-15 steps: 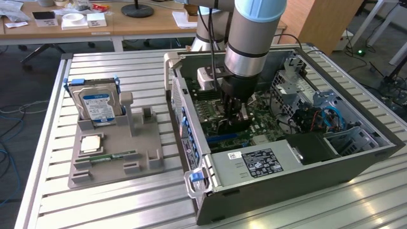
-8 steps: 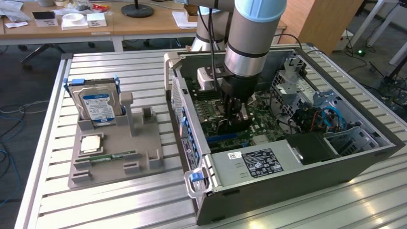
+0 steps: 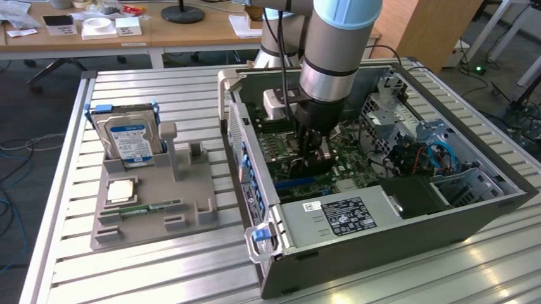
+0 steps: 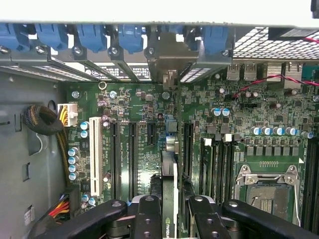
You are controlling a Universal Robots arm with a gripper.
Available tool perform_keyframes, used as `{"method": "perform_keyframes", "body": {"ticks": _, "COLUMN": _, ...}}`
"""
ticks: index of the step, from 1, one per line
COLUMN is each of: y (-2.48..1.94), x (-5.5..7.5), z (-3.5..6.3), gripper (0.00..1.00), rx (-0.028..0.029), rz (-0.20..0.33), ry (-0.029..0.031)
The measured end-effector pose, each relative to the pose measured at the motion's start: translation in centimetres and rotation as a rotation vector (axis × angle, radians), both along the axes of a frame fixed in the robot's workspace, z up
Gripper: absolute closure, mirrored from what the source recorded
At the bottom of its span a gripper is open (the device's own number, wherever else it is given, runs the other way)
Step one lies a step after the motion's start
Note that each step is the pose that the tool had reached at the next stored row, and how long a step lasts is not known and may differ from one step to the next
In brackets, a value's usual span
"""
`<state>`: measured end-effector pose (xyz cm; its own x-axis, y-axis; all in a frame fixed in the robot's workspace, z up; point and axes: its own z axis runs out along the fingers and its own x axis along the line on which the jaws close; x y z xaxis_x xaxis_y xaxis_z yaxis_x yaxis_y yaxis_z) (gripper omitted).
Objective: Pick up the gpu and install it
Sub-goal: 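Insert the gpu into the slot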
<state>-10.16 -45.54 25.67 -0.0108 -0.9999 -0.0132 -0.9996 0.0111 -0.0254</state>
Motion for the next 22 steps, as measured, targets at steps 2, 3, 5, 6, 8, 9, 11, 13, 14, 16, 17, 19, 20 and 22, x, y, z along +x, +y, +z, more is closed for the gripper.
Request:
{"method": "perform_keyframes", "body": {"ticks": 2, "y": 0.0, "x": 0.03, "z": 0.0, "gripper": 0.74, "rx": 0.0, "rz": 0.0, "ry": -0.0001}}
{"method": "perform_keyframes", "body": {"ticks": 3, "y": 0.0, "x": 0.03, "z": 0.0, "gripper": 0.74, "rx": -0.0001, "rz": 0.0, "ry": -0.0001}}
{"method": "perform_keyframes", "body": {"ticks": 5, "y": 0.0, "x": 0.04, "z": 0.0, "gripper": 0.74, "rx": 0.0, "rz": 0.0, "ry": -0.0001}}
{"method": "perform_keyframes", "body": {"ticks": 6, "y": -0.01, "x": 0.07, "z": 0.0, "gripper": 0.74, "rx": 0.0, "rz": 0.001, "ry": 0.0}}
{"method": "perform_keyframes", "body": {"ticks": 8, "y": -0.03, "x": 0.15, "z": 0.0, "gripper": 0.74, "rx": -0.0001, "rz": 0.004, "ry": 0.0}}
{"method": "perform_keyframes", "body": {"ticks": 9, "y": -0.03, "x": 0.19, "z": 0.0, "gripper": 0.74, "rx": 0.0, "rz": 0.006, "ry": 0.0}}
{"method": "perform_keyframes", "body": {"ticks": 11, "y": -0.06, "x": 0.25, "z": 0.0, "gripper": 0.74, "rx": 0.0, "rz": 0.009, "ry": -0.0001}}
{"method": "perform_keyframes", "body": {"ticks": 13, "y": -0.13, "x": 0.25, "z": -0.01, "gripper": 0.74, "rx": -0.0004, "rz": 0.01, "ry": -0.0001}}
{"method": "perform_keyframes", "body": {"ticks": 14, "y": -0.17, "x": 0.25, "z": 0.0, "gripper": 0.74, "rx": -0.001, "rz": 0.01, "ry": -0.0001}}
{"method": "perform_keyframes", "body": {"ticks": 16, "y": -0.18, "x": 0.26, "z": 0.0, "gripper": 0.74, "rx": -0.0017, "rz": 0.01, "ry": -0.0001}}
{"method": "perform_keyframes", "body": {"ticks": 17, "y": -0.18, "x": 0.26, "z": 0.0, "gripper": 0.74, "rx": -0.0017, "rz": 0.01, "ry": 0.0}}
{"method": "perform_keyframes", "body": {"ticks": 19, "y": -0.19, "x": 0.26, "z": 0.0, "gripper": 0.74, "rx": -0.0017, "rz": 0.01, "ry": -0.0001}}
{"method": "perform_keyframes", "body": {"ticks": 20, "y": -0.19, "x": 0.26, "z": 0.0, "gripper": 0.74, "rx": -0.0016, "rz": 0.01, "ry": -0.0001}}
{"method": "perform_keyframes", "body": {"ticks": 22, "y": -0.19, "x": 0.3, "z": 0.0, "gripper": 0.74, "rx": -0.0017, "rz": 0.01, "ry": -0.0001}}
